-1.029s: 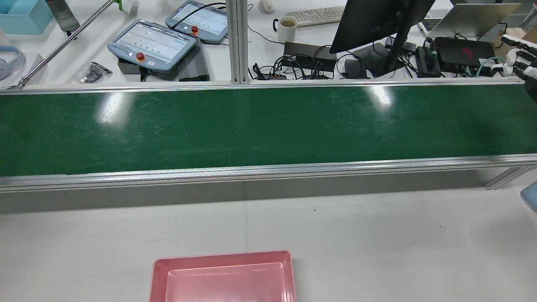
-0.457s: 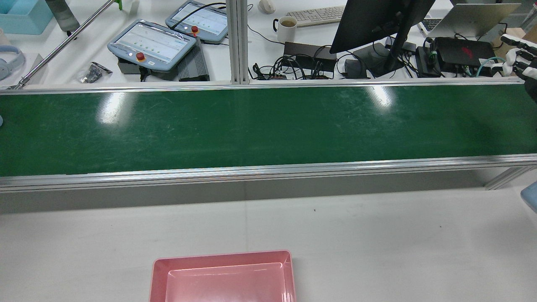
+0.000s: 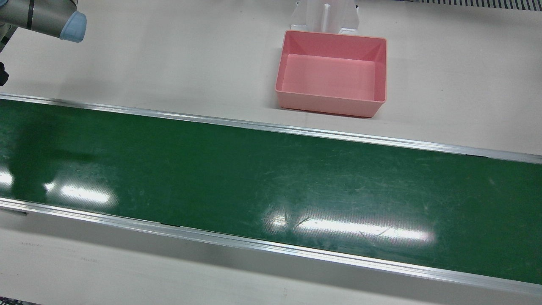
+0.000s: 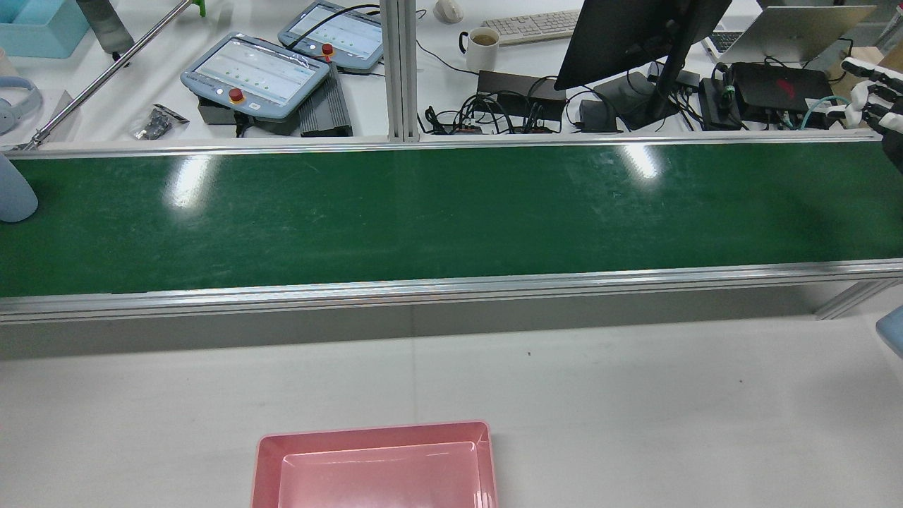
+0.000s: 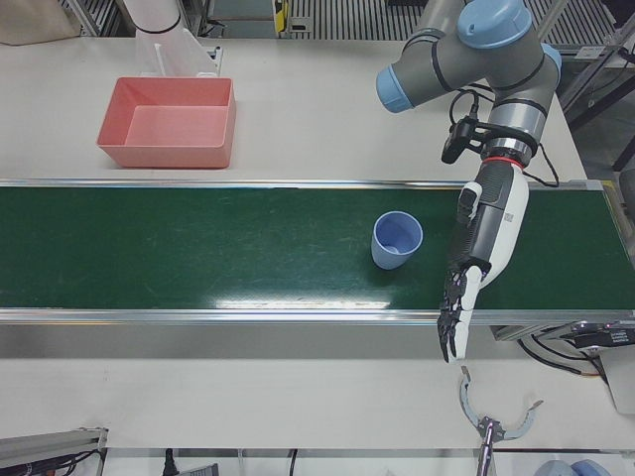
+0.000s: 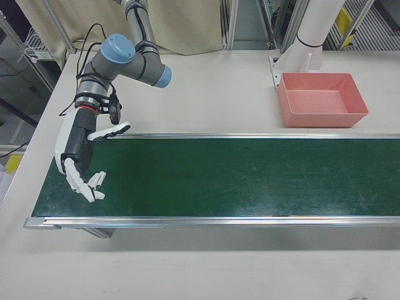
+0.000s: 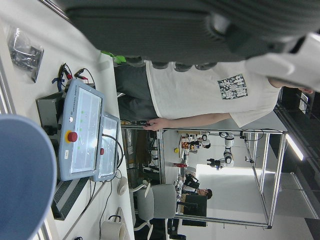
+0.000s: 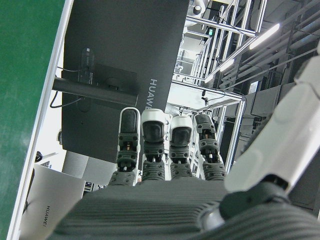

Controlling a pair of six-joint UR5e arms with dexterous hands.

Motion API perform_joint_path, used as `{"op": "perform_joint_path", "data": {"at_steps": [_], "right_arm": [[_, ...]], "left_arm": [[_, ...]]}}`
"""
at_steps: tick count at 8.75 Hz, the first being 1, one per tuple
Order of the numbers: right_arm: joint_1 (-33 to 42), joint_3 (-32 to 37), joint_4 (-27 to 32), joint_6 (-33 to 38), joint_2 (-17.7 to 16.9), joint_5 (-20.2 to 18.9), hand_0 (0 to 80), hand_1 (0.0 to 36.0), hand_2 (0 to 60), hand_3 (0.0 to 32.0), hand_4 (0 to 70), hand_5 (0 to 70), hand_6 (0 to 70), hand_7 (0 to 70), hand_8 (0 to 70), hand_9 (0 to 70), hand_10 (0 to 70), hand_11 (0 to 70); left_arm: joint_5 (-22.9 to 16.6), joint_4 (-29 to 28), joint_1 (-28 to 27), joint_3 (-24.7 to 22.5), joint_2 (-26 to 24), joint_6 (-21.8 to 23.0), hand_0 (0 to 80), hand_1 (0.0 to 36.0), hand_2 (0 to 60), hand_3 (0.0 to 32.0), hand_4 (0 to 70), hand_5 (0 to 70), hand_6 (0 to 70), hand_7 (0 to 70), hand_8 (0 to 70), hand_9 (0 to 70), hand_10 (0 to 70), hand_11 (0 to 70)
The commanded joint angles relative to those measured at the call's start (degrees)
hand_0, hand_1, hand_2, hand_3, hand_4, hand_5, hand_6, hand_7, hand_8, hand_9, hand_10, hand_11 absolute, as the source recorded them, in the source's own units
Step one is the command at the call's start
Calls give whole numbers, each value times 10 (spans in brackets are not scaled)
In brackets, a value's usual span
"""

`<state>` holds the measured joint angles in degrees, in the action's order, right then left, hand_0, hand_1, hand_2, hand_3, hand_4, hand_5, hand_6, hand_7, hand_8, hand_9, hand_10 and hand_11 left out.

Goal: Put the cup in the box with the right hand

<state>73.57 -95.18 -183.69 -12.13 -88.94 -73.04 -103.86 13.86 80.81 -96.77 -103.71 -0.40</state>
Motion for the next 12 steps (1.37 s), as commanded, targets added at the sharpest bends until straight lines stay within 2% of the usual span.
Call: {"op": "perform_joint_path", "data": {"at_steps": [1,7,12], "right_arm": [[0,1,0,0,0,0,442,0,0,0,71,73,316,700,407,663,227,334],[-1,-1,0,0,0,0,447,0,0,0,73,73,314,700,406,662,228,335],[-2,-5,-1,0,1,0,456,0,0,0,113,72,320,700,408,663,224,328]], "left_arm": [[1,0,0,0,0,0,0,0,0,0,0,0,0,0,0,0,0,0],[0,0,1,0,0,0,0,0,0,0,0,0,0,0,0,0,0,0],[1,0,1,-1,0,0,0,0,0,0,0,0,0,0,0,0,0,0]]}}
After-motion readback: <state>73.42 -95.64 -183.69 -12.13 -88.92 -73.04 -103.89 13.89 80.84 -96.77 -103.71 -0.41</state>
